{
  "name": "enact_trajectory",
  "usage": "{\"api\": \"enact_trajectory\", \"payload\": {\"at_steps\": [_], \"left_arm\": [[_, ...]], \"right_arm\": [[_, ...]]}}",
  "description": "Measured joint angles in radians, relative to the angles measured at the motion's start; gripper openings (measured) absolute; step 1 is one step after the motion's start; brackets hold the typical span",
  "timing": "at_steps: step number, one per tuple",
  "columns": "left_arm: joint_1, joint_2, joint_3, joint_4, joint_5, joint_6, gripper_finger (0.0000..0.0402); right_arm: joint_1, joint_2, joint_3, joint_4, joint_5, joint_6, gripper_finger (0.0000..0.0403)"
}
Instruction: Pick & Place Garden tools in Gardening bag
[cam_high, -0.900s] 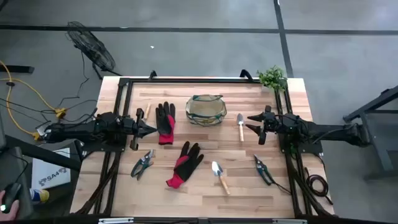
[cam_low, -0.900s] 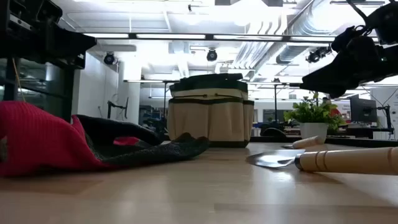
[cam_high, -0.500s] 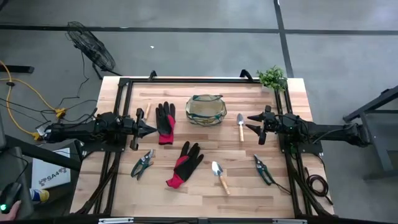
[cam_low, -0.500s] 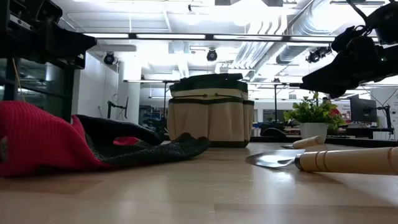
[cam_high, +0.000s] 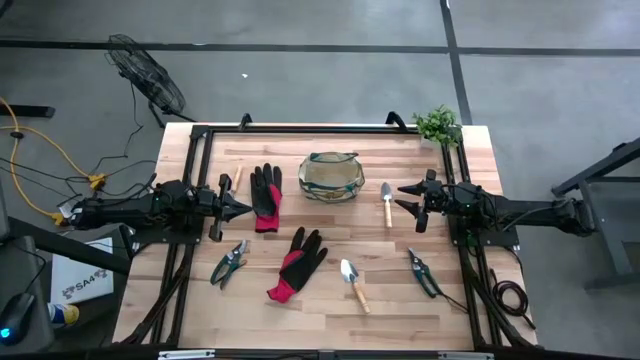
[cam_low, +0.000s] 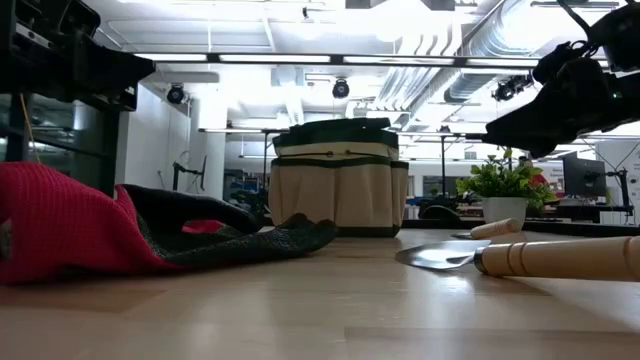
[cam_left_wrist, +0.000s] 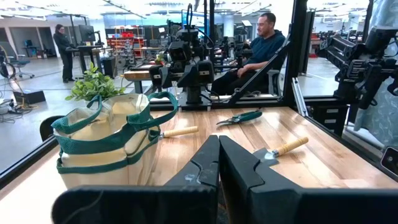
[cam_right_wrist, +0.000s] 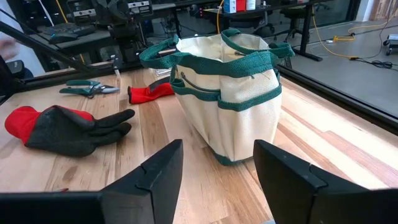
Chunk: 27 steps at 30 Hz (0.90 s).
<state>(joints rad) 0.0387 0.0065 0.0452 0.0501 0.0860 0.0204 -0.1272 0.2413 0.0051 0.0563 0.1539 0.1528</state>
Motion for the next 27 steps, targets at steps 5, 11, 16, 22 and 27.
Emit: {"api": "enact_trajectory", "payload": {"at_steps": [5, 11, 16, 22, 27], "left_arm": [[0.000, 0.000, 0.000, 0.000, 0.000, 0.000, 0.0001], [0.000, 0.000, 0.000, 0.000, 0.000, 0.000, 0.0001], [0.000, 0.000, 0.000, 0.000, 0.000, 0.000, 0.0001], [0.000, 0.000, 0.000, 0.000, 0.000, 0.000, 0.0001], [0.000, 0.002, -0.005, 0.106, -0.013, 0.072, 0.0001]], "right_arm": [[0.000, 0.000, 0.000, 0.000, 0.000, 0.000, 0.0189], [0.000, 0.000, 0.000, 0.000, 0.000, 0.000, 0.0189], [0.000, 0.000, 0.000, 0.013, 0.016, 0.028, 0.0189], [0.000, 0.000, 0.000, 0.045, 0.053, 0.026, 0.0189], [0.001, 0.000, 0.000, 0.045, 0.053, 0.027, 0.0189]]}}
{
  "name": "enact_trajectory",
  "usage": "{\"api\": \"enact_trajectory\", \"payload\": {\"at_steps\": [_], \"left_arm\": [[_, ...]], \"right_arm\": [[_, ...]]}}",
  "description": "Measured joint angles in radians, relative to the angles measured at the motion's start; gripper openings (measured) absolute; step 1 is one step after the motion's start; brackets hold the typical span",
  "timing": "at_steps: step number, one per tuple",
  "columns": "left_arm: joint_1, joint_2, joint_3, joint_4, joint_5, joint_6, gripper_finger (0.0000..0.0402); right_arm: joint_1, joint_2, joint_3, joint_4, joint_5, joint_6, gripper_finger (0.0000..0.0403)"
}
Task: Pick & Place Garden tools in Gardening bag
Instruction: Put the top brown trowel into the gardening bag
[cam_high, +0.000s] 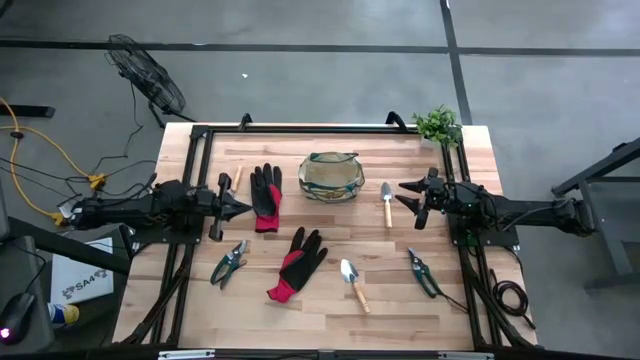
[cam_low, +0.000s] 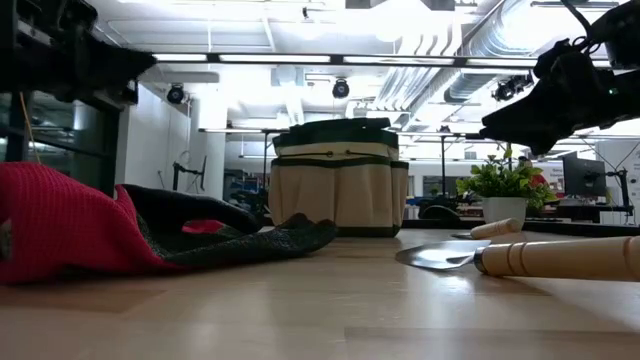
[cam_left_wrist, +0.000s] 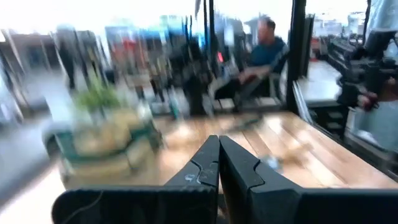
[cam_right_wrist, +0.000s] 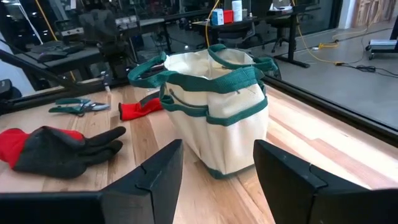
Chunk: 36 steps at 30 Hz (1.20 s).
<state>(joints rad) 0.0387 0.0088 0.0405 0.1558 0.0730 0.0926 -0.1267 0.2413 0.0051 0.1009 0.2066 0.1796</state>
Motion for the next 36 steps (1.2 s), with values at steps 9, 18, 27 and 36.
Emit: {"api": "enact_trajectory", "payload": {"at_steps": [9, 18, 27, 36], "left_arm": [[0.000, -0.002, 0.002, 0.087, -0.005, 0.058, 0.0001], [0.000, -0.002, 0.002, 0.009, -0.005, 0.058, 0.0001], [0.000, -0.002, 0.002, -0.065, -0.005, 0.058, 0.0001], [0.000, -0.002, 0.003, -0.096, -0.005, 0.058, 0.0001]], "right_arm": [[0.000, 0.000, 0.000, 0.000, -0.003, 0.139, 0.0189], [0.000, 0.000, 0.000, 0.000, 0.082, 0.425, 0.0189], [0.000, 0.001, 0.050, -0.053, 0.147, 0.452, 0.0189], [0.000, 0.052, 0.170, -0.279, 0.197, 0.692, 0.0189]]}}
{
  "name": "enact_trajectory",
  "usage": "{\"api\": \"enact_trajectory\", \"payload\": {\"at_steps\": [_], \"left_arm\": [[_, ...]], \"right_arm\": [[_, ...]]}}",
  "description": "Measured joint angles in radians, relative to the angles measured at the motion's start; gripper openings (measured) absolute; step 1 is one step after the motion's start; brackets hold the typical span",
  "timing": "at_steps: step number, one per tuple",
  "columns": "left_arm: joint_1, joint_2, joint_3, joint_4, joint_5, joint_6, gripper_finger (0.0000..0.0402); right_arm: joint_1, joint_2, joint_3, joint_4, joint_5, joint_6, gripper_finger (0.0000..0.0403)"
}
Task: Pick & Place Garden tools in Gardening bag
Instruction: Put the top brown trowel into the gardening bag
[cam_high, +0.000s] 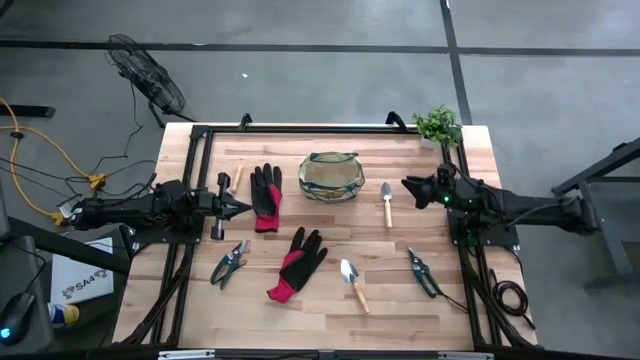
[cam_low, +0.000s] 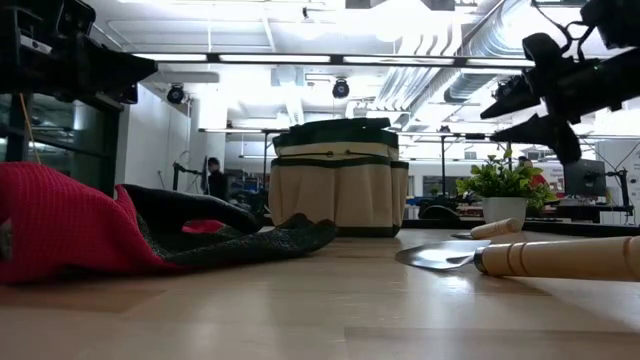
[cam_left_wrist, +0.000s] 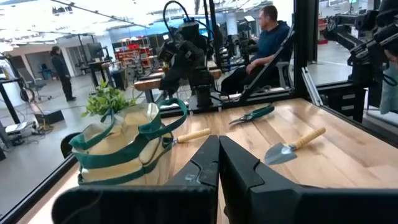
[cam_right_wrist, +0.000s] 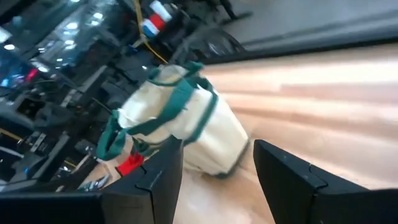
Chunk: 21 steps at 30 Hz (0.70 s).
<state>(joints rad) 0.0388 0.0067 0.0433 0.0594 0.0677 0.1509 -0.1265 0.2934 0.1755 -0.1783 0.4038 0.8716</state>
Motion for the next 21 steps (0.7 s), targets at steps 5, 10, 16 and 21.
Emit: {"api": "enact_trajectory", "payload": {"at_steps": [5, 10, 16, 21], "left_arm": [[0.000, 0.000, 0.000, -0.012, 0.000, 0.000, 0.0001], [0.000, 0.000, 0.000, -0.011, 0.000, 0.000, 0.0001], [0.000, 0.000, 0.000, -0.010, 0.000, 0.000, 0.0001], [0.000, 0.000, 0.000, -0.010, 0.000, 0.000, 0.0001]], "right_arm": [[0.000, 0.058, 0.042, -0.046, -0.010, 0.137, 0.0189], [0.000, 0.130, 0.086, -0.054, -0.010, 0.182, 0.0189], [0.007, 0.250, 0.197, -0.079, -0.010, 0.170, 0.0167], [0.007, 0.353, 0.313, -0.228, 0.017, 0.187, 0.0124]]}}
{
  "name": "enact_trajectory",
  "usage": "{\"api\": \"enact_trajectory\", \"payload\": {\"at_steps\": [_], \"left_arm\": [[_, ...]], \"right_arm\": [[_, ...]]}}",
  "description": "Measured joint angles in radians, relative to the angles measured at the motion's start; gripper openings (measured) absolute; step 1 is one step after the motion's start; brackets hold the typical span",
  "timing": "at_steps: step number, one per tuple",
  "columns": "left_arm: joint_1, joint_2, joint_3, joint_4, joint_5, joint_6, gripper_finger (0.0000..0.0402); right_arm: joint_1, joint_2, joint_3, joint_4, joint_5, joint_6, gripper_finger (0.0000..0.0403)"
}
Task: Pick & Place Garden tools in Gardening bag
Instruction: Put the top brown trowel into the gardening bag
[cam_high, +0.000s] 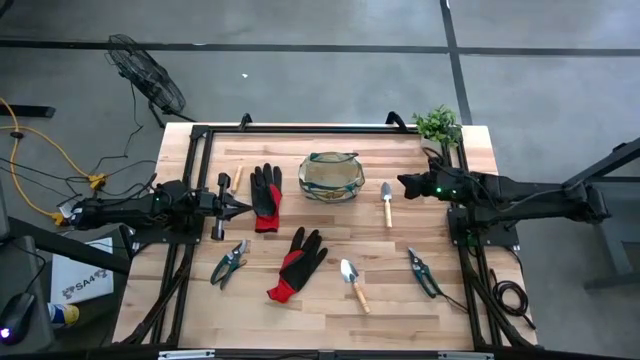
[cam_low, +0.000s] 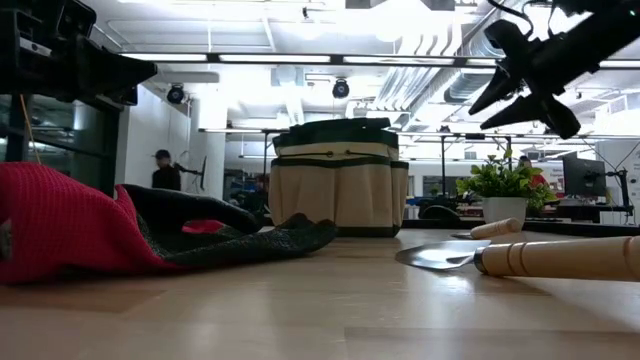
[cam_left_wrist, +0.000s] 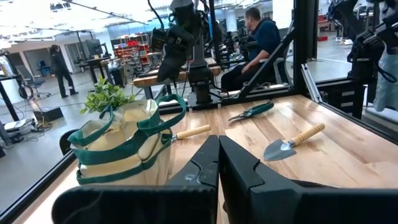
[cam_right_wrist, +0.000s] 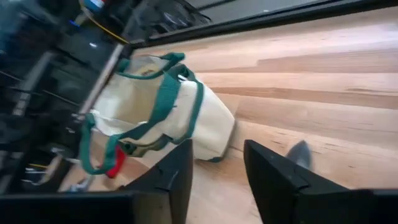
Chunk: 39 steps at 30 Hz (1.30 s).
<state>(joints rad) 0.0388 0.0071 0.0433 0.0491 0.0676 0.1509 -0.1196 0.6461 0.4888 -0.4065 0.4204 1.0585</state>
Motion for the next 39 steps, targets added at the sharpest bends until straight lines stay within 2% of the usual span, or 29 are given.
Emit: {"api": "enact_trajectory", "payload": {"at_steps": [7, 12, 18, 27, 33, 39], "left_arm": [[0.000, 0.000, 0.000, 0.000, 0.000, 0.000, 0.0001], [0.000, 0.000, 0.000, 0.000, 0.000, 0.000, 0.0001], [0.000, 0.000, 0.000, 0.000, 0.000, 0.000, 0.0001], [0.000, 0.000, 0.000, 0.000, 0.000, 0.000, 0.0001], [0.000, 0.000, 0.001, 0.000, 0.000, 0.000, 0.0001], [0.000, 0.000, 0.001, 0.000, 0.000, 0.000, 0.0001]], "right_arm": [[0.000, 0.109, 0.113, -0.108, -0.050, 0.042, 0.0091], [0.000, 0.193, 0.189, -0.254, -0.090, 0.066, 0.0090], [0.000, 0.288, 0.230, -0.336, -0.193, 0.099, 0.0096], [0.000, 0.425, 0.230, -0.346, -0.330, 0.076, 0.0113], [0.000, 0.490, 0.230, -0.342, -0.341, 0.070, 0.0110], [-0.001, 0.557, 0.230, -0.332, -0.323, 0.061, 0.0127]]}}
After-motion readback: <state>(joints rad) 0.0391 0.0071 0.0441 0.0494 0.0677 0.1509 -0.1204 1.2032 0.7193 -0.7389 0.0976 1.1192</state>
